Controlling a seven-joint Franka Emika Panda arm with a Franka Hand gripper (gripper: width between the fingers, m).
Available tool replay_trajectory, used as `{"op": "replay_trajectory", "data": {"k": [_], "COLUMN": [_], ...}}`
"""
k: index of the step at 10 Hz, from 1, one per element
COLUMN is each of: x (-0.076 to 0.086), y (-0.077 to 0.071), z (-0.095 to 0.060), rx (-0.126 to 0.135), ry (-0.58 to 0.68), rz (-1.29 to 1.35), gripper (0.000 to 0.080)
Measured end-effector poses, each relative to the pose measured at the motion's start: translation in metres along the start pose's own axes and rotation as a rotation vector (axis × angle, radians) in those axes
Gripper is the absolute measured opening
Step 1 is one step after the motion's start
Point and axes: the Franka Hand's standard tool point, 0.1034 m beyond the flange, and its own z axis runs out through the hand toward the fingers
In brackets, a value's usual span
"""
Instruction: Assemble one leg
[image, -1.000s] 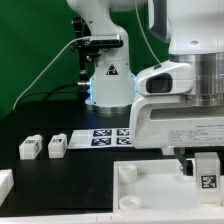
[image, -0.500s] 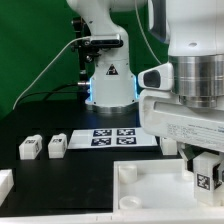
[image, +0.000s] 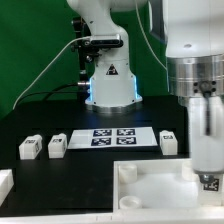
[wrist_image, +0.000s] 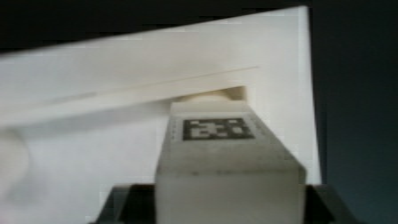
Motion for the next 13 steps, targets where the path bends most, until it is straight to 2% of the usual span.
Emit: {"op": "replay_trajectory", "data": {"k": [2, 4, 5, 7, 10, 12, 13], "x": [0.0, -0.001, -0.003, -0.005, -0.002, 0.0, -0.003], "y": [0.001, 0.001, -0.001, 0.01, 0.009, 0.007, 0.003], "z": [0.001, 0.002, 0.001, 0.004, 0.005, 0.004, 0.0], "rx": [-0.001, -0.001, 0.018, 0.012, 0.007, -0.006, -0.009], "ry": [0.004, 0.004, 0.005, 0.005, 0.012, 0.034, 0.048], "rz": [-0.112, -0.25, -0.478, -0.881, -1.22, -1.506, -1.588], "gripper": [0.0294, 0.0621, 0.0621, 0.0647, 0.0649, 0.0649, 0.0649]}}
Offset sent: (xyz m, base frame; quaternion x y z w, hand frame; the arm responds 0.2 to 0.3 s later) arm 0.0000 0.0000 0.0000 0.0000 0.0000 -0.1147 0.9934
